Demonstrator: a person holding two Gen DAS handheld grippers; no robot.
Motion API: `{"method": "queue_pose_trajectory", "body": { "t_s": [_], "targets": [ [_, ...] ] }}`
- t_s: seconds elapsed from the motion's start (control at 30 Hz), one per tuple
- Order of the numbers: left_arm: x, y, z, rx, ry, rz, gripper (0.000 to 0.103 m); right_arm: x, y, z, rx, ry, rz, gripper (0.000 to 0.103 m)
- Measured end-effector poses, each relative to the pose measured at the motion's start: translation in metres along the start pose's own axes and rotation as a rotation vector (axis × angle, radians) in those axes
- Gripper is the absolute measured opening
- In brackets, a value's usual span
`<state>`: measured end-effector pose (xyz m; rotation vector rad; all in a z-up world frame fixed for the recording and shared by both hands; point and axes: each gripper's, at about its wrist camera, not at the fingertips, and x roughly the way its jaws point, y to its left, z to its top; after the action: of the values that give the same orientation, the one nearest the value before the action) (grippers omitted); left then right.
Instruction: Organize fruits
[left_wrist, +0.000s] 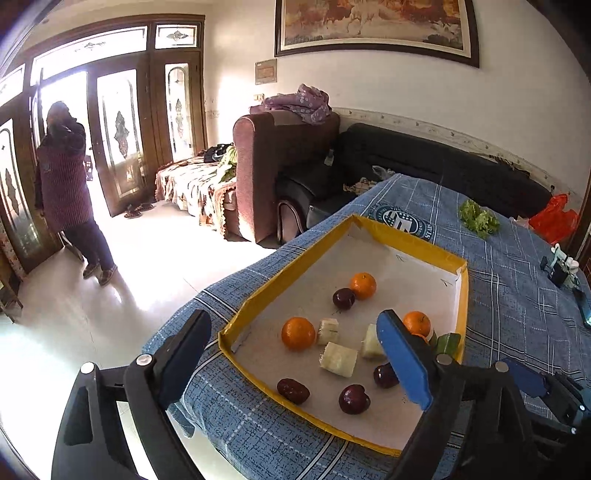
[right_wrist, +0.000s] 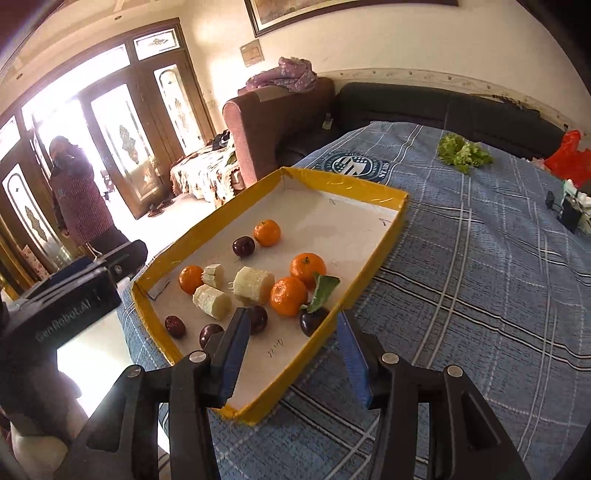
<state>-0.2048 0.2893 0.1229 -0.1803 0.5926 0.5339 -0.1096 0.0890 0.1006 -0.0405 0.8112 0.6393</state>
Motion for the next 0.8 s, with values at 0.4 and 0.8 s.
{"method": "queue_pose_trajectory", "body": {
  "t_s": [0.4, 0.8],
  "targets": [
    [-0.067, -0.027, 0.0, 0.059, -0.171, 0.068, 0.102, -0.058, 0.007, -0.021, -0.068, -0.162, -0.099, 0.077],
    [-0.05, -0.043, -0.014, 0.103, -0.088, 0.047, 0.103, -0.068, 0.001, -0.036, -0.076, -0.191, -0.166, 0.088]
  ]
}}
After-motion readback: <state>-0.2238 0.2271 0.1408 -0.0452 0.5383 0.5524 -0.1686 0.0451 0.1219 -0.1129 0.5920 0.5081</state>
